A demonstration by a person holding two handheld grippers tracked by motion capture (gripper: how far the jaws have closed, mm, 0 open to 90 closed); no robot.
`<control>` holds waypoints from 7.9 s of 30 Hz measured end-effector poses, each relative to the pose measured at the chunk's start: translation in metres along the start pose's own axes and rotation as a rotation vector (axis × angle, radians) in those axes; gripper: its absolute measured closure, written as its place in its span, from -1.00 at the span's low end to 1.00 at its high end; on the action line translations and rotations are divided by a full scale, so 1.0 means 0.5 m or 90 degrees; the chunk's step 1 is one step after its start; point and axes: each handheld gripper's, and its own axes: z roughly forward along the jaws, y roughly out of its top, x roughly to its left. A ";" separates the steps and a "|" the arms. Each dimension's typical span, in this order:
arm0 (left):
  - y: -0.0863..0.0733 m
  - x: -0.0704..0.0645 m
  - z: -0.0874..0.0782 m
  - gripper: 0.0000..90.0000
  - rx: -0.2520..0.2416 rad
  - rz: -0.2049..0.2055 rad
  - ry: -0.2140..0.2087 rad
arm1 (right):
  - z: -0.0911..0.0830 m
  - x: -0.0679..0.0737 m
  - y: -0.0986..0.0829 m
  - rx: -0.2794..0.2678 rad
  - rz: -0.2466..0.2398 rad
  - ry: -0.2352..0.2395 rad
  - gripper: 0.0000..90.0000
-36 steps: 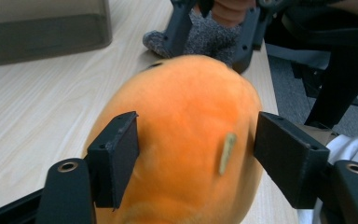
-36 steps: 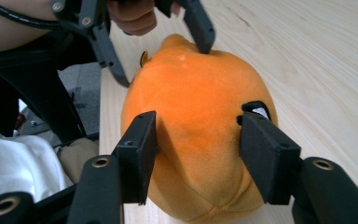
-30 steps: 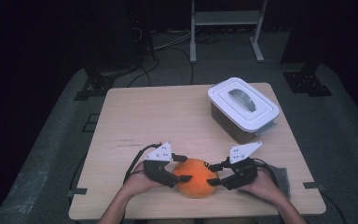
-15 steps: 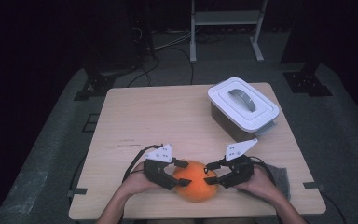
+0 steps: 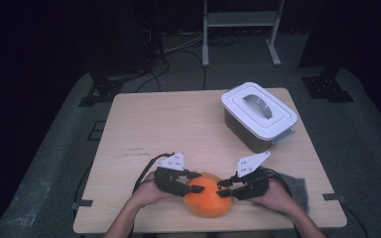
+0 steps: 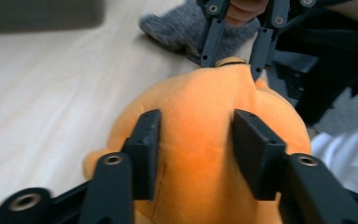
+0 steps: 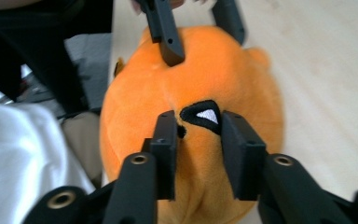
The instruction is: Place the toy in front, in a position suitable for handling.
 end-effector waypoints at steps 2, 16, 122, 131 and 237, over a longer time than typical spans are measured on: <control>0.005 -0.003 -0.009 0.29 -0.022 0.013 0.029 | -0.006 -0.004 0.007 -0.007 -0.008 -0.020 0.51; -0.006 0.005 -0.023 0.16 -0.027 -0.002 0.002 | 0.003 -0.017 0.017 -0.012 -0.038 0.007 0.40; -0.003 0.019 -0.038 -0.66 -0.054 0.002 0.048 | -0.241 -0.389 0.071 -0.059 0.074 -0.369 0.31; -0.001 0.017 -0.037 -0.66 -0.055 0.005 0.047 | -0.233 -0.384 0.078 -0.048 0.060 -0.341 0.46; 0.005 0.010 -0.080 -0.78 -0.084 0.030 0.059 | -0.183 -0.221 0.214 -0.093 -0.060 -0.159 0.46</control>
